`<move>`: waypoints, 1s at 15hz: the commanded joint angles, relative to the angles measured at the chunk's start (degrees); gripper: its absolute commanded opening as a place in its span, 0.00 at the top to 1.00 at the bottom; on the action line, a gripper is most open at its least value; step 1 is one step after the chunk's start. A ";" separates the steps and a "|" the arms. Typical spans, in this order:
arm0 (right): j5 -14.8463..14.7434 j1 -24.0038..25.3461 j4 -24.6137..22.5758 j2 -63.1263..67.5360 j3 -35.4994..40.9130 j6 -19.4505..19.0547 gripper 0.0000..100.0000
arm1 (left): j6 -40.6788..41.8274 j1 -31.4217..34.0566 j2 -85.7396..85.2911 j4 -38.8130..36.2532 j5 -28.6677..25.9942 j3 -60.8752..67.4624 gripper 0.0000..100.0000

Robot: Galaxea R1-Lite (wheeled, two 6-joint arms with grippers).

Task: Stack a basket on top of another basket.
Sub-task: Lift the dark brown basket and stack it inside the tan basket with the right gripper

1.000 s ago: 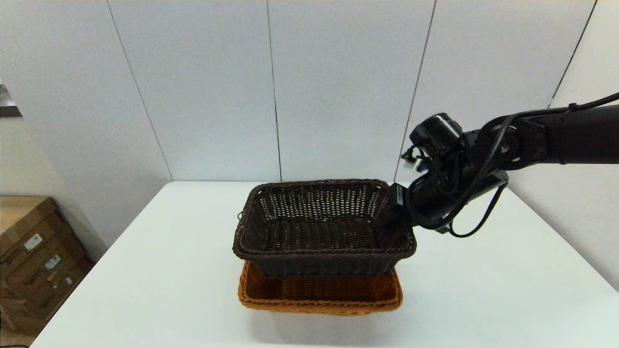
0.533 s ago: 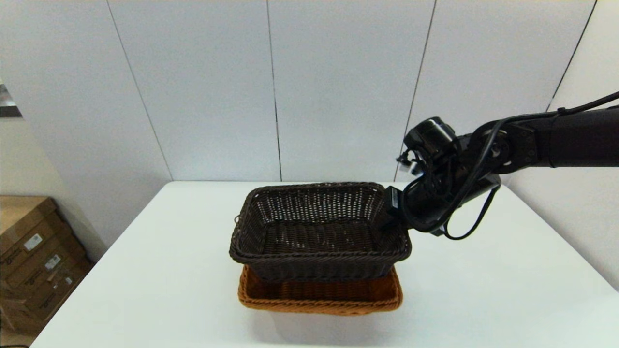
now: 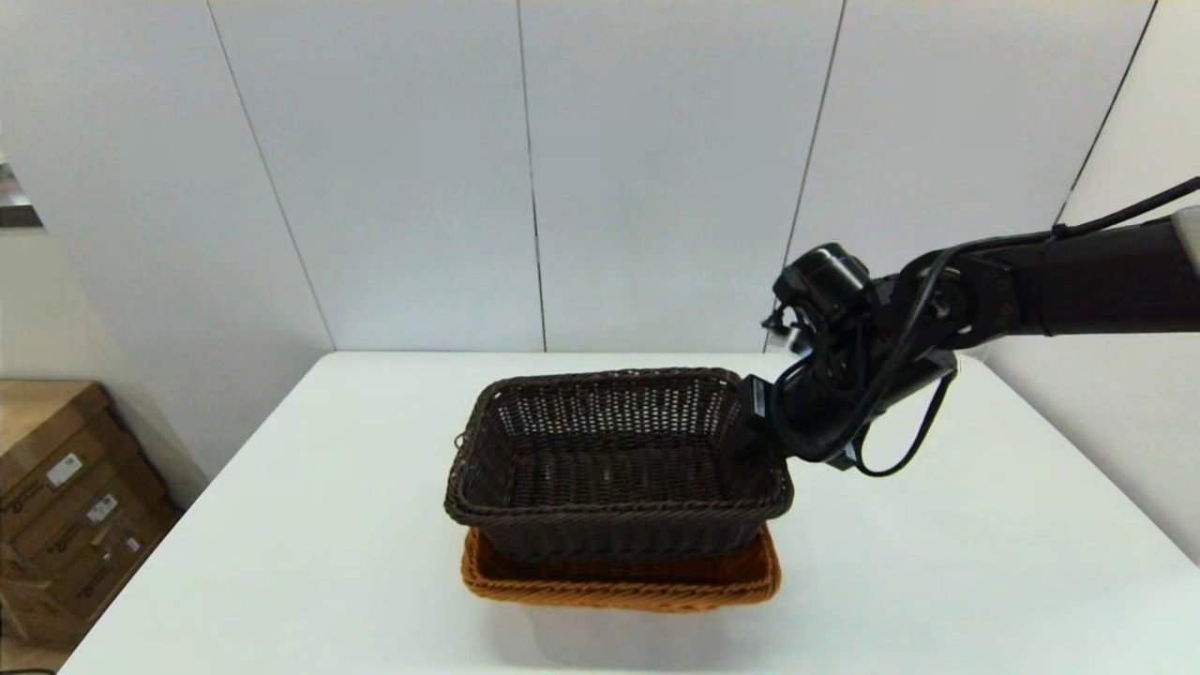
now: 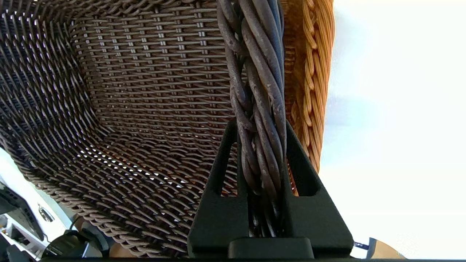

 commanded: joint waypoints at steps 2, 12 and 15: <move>0.03 0.03 0.19 1.36 0.01 0.18 1.00 | -0.04 0.00 -0.11 0.06 0.03 -0.01 0.00; -0.41 -0.06 0.10 -0.14 -0.17 -0.08 0.00 | -0.13 0.00 -0.11 0.06 0.03 -0.01 0.00; -0.77 -0.94 0.19 -4.62 -1.57 -0.08 0.00 | -0.13 0.08 -0.11 0.06 0.03 -0.01 0.00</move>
